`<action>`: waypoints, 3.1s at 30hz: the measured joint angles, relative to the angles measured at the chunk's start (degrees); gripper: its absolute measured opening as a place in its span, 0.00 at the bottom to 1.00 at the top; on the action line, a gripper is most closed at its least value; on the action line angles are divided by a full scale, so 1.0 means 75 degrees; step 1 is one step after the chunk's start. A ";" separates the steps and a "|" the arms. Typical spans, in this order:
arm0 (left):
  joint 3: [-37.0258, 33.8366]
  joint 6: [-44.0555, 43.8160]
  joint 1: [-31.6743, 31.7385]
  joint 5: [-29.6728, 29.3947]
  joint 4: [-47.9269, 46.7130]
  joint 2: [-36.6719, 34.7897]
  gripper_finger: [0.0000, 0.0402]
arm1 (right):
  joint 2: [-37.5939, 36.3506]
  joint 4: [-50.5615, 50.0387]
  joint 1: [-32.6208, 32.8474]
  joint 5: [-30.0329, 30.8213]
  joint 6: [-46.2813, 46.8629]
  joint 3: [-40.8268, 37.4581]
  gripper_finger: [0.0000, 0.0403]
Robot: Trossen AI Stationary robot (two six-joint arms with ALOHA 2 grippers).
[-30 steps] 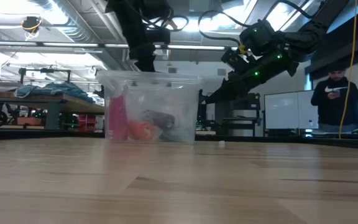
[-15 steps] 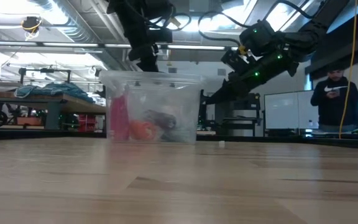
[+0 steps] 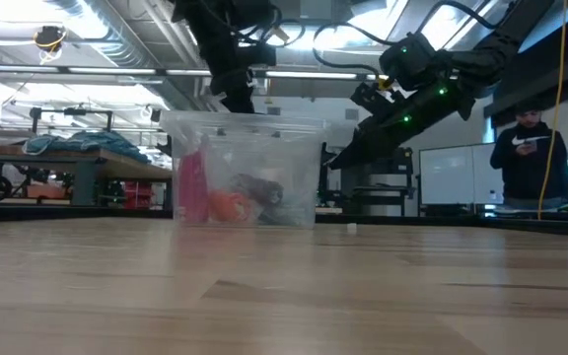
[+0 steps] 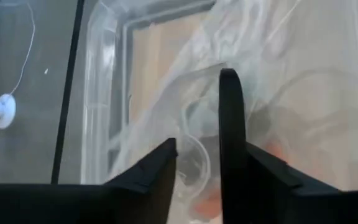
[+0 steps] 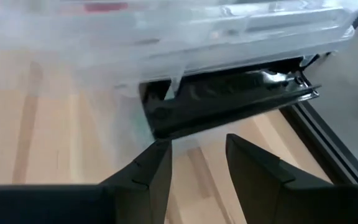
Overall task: Roll bandage
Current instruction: Close the transparent bin
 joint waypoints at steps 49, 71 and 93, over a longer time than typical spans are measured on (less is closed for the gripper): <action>-0.1091 -0.0765 0.0969 0.2328 0.4667 0.0241 0.46 | -0.0758 -0.0868 -0.0012 0.0386 -0.0321 0.0003 0.38; -0.1061 -0.0023 0.1264 0.1044 0.5264 0.0706 0.46 | -0.0749 -0.0601 -0.0006 -0.1085 -0.0119 0.0003 0.38; -0.1072 -0.0596 0.0951 0.0907 0.0755 -0.1498 0.46 | -0.0743 -0.0762 -0.0006 -0.1073 0.0023 0.0000 0.38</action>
